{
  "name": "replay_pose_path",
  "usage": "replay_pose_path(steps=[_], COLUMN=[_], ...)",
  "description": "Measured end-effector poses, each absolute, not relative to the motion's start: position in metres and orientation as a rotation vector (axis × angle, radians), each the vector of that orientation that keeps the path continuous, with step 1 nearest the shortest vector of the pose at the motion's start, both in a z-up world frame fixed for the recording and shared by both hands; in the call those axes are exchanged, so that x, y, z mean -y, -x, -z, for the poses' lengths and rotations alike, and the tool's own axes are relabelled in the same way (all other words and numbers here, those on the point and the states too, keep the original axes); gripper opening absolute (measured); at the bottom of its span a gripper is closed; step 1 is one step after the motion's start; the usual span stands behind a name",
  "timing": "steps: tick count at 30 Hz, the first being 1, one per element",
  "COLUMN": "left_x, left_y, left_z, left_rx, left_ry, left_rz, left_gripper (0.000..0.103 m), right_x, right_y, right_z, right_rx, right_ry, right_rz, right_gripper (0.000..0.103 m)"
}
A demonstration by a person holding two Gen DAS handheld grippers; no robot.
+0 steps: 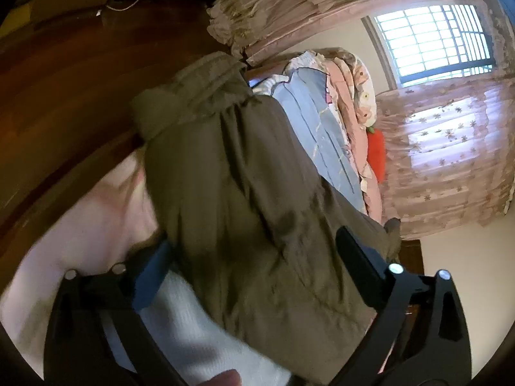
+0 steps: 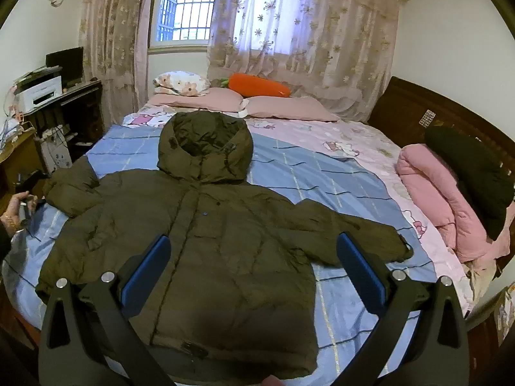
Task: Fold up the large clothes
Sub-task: 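Grasp the olive jacket's sleeve cuff with the left gripper and lift it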
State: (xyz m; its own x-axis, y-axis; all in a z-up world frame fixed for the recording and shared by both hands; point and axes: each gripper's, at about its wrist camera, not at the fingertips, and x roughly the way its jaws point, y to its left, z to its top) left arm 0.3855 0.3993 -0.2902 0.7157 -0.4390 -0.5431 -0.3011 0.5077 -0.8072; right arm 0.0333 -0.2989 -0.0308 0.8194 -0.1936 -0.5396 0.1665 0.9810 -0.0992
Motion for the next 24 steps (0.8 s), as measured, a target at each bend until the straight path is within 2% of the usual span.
replay_pose_path(steps=[1, 2, 4, 5, 8, 16, 18, 21, 24], left_x=[-0.4, -0.401, -0.4, -0.4, -0.398, -0.397, -0.396, -0.401, -0.419], left_y=[-0.392, -0.397, -0.405, -0.408, -0.405, -0.346, -0.332, -0.31, -0.281], left_z=[0.29, 0.293, 0.294, 0.296, 0.289, 0.254, 0.25, 0.25, 0.272], left_rx=[-0.806, -0.807, -0.817, -0.82, -0.775, -0.603, -0.604, -0.609, -0.612], left_ry=[1.068, 1.073, 1.065, 1.055, 1.016, 0.906, 0.908, 0.911, 1.048], left_rz=[0.097, 0.107, 0.129, 0.132, 0.088, -0.06, -0.086, -0.162, -0.267], left_gripper=[0.079, 0.053, 0.022, 0.017, 0.01, 0.009, 0.01, 0.017, 0.018], right_x=[0.298, 0.297, 0.295, 0.296, 0.297, 0.294, 0.293, 0.293, 0.294], right_y=[-0.035, -0.037, -0.038, -0.038, -0.039, -0.033, -0.032, -0.031, -0.03], right_z=[0.032, 0.033, 0.036, 0.037, 0.036, 0.034, 0.032, 0.031, 0.031], right_rx=[-0.58, -0.585, -0.598, -0.604, -0.608, -0.596, -0.591, -0.585, -0.585], right_ry=[0.055, 0.063, 0.071, 0.073, 0.069, 0.055, 0.052, 0.041, 0.037], right_rz=[0.191, 0.19, 0.191, 0.191, 0.197, 0.169, 0.163, 0.158, 0.158], right_gripper=[0.102, 0.102, 0.102, 0.102, 0.102, 0.102, 0.102, 0.102, 0.102])
